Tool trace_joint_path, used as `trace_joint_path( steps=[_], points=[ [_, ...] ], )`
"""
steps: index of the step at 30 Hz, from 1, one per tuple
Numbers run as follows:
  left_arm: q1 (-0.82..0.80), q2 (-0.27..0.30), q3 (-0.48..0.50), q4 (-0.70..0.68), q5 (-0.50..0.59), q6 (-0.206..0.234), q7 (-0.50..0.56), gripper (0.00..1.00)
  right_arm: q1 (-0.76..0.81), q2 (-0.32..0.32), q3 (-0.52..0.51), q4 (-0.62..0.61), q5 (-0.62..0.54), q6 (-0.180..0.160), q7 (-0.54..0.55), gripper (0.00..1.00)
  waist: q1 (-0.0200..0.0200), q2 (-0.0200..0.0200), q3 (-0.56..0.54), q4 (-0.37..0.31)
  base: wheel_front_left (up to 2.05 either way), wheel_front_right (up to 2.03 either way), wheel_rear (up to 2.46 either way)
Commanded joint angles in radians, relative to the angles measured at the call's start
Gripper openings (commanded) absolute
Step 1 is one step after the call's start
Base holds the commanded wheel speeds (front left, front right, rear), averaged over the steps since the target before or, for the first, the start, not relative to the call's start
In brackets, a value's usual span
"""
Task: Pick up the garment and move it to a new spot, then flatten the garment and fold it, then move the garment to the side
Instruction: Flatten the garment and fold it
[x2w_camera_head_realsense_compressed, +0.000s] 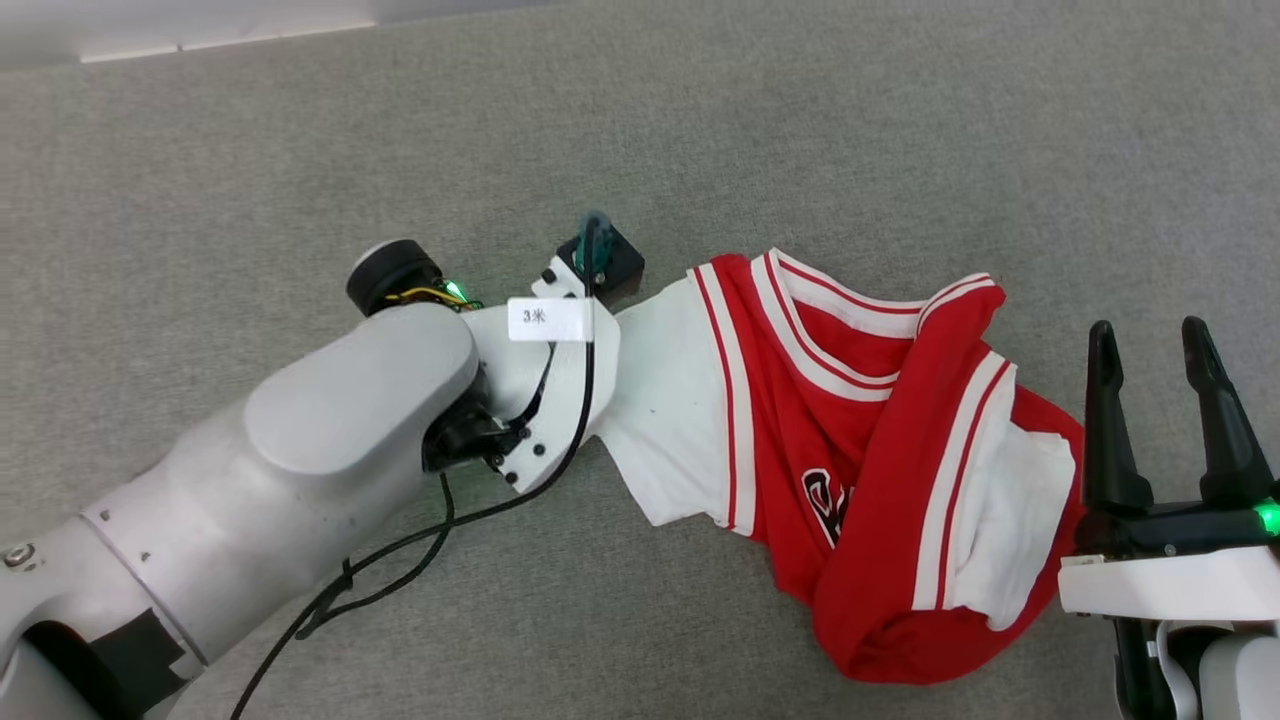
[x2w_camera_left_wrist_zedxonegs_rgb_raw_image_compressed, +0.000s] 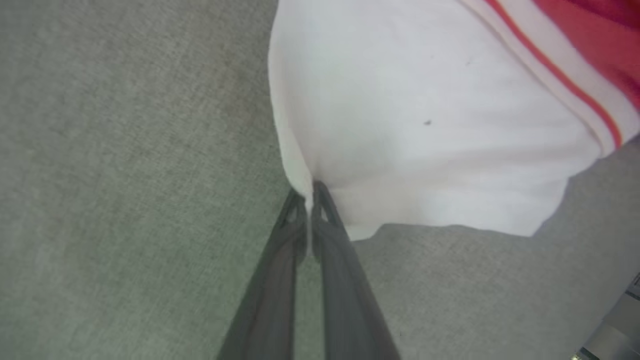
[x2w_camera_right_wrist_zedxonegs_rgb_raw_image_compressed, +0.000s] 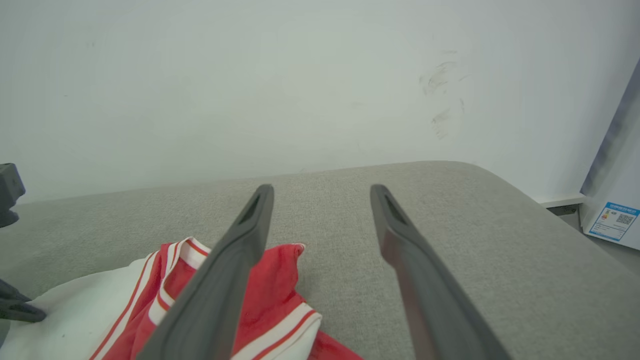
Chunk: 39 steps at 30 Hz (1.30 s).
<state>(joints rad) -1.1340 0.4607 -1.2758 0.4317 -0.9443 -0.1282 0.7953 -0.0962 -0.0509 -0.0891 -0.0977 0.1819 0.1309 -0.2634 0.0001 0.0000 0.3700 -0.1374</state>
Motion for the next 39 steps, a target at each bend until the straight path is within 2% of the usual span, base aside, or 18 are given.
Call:
trace_joint_path(
  steps=[1,6,9,17,22,23,24,27,30,33,37,39],
  points=[
    [0.024,0.006,-0.009,0.007,0.0,-0.001,-0.001,0.0,0.002,0.001,-0.003,0.001,-0.007,0.0,-0.002,1.0,-0.0001,0.0,-0.011,0.009,0.0,0.0,0.0],
    [-0.024,0.035,-0.003,0.002,-0.037,0.0,-0.103,0.0,0.021,0.001,-0.011,0.005,-0.015,0.0,-0.002,1.0,-0.0001,0.0,-0.061,0.046,0.0,0.0,0.0],
    [-0.033,0.079,-0.003,0.025,-0.061,0.0,-0.138,0.0,0.033,0.001,-0.013,0.006,-0.019,0.0,-0.002,1.0,-0.0001,0.0,-0.085,0.068,0.0,0.0,0.0],
    [0.014,0.228,-0.002,0.101,-0.107,0.0,-0.154,0.0,0.058,0.001,-0.017,0.004,-0.019,0.0,-0.002,1.0,-0.0001,0.0,-0.118,0.101,0.0,0.0,0.0],
    [0.081,0.264,0.0,0.149,-0.13,0.014,-0.178,0.0,0.068,0.001,-0.022,0.007,-0.016,0.0,-0.002,1.0,-0.0001,0.0,-0.122,0.108,0.0,0.0,0.0],
    [0.087,0.263,0.005,0.156,-0.125,0.021,-0.203,0.26,0.069,0.001,-0.022,0.008,-0.017,0.0,-0.002,1.0,-0.0001,0.0,-0.123,0.109,0.0,0.0,0.0],
    [0.096,0.261,0.012,0.164,-0.121,0.031,-0.233,1.0,0.07,0.001,-0.022,0.008,-0.017,0.0,-0.002,1.0,-0.0001,0.0,-0.125,0.111,0.0,0.0,0.0],
    [0.119,0.247,0.029,0.166,-0.095,0.049,-0.365,1.0,0.074,0.001,-0.026,0.013,-0.017,0.0,-0.002,1.0,-0.0001,0.0,-0.144,0.115,0.0,0.0,0.0],
    [0.133,0.25,0.053,0.156,-0.041,0.087,-0.544,1.0,0.077,0.001,-0.041,0.013,-0.013,0.0,-0.002,1.0,-0.0001,0.0,-0.172,0.117,0.0,0.0,0.0],
    [0.171,0.247,0.097,0.126,-0.011,0.155,-0.738,1.0,0.072,0.001,-0.063,0.002,-0.024,0.0,-0.002,1.0,-0.0001,0.0,-0.201,0.124,0.0,0.0,0.0],
    [0.238,0.256,0.159,0.064,0.017,0.273,-0.98,1.0,0.036,0.001,-0.1,-0.031,-0.056,0.0,-0.002,1.0,-0.0001,0.0,-0.231,0.137,0.0,0.0,0.0],
    [0.285,0.258,0.199,0.021,0.02,0.341,-1.039,1.0,0.01,0.001,-0.118,-0.046,-0.078,0.0,-0.002,1.0,-0.0001,0.0,-0.239,0.142,0.0,0.0,0.0]
  ],
)
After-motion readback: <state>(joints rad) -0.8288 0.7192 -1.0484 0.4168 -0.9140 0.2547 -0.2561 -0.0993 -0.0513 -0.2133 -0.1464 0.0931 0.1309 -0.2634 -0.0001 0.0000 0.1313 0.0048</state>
